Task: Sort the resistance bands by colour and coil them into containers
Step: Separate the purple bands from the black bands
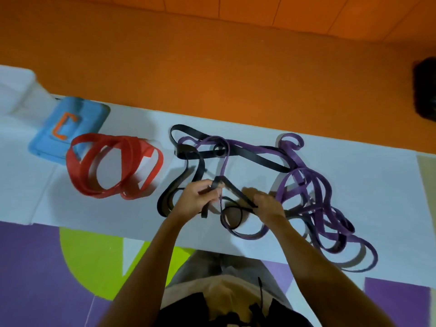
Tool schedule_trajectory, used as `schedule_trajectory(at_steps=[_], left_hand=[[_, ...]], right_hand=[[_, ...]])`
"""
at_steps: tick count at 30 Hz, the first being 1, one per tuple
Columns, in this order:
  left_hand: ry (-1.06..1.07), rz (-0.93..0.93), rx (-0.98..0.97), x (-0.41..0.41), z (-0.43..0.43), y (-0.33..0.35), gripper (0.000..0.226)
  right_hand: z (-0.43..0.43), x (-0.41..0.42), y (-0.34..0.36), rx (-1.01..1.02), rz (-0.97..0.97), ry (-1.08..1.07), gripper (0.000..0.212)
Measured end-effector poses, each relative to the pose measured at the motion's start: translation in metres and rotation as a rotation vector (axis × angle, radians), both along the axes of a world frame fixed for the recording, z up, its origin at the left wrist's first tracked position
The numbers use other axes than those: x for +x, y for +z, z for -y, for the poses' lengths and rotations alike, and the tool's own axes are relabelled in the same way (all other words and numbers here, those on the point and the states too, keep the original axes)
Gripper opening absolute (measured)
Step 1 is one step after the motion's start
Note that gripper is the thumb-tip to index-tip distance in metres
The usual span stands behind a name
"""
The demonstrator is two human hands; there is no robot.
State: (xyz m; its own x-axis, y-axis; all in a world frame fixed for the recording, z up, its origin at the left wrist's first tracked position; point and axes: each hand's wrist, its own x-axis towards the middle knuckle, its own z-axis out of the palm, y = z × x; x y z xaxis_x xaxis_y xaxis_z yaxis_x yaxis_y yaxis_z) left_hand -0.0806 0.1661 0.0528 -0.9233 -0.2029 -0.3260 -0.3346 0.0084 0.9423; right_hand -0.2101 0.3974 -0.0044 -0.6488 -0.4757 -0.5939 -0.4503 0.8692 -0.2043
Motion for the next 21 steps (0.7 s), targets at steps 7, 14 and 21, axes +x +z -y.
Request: schedule_trajectory(at_steps=[7,14,21], left_hand=[[-0.193,0.323,-0.009,-0.001,0.031,0.015,0.078],[-0.546,0.876,0.036,-0.021,0.007,-0.011,0.025],[-0.285,0.793,-0.249,-0.035,-0.033,-0.052,0.042]], right_hand=[[-0.014,-0.033,0.027,-0.524,-0.187,-0.545,0.019],[-0.042,-0.044,0.074,-0.932,0.042,-0.749,0.018],[-0.083,-0.009,0.080,-0.857,0.056,-0.713,0.030]])
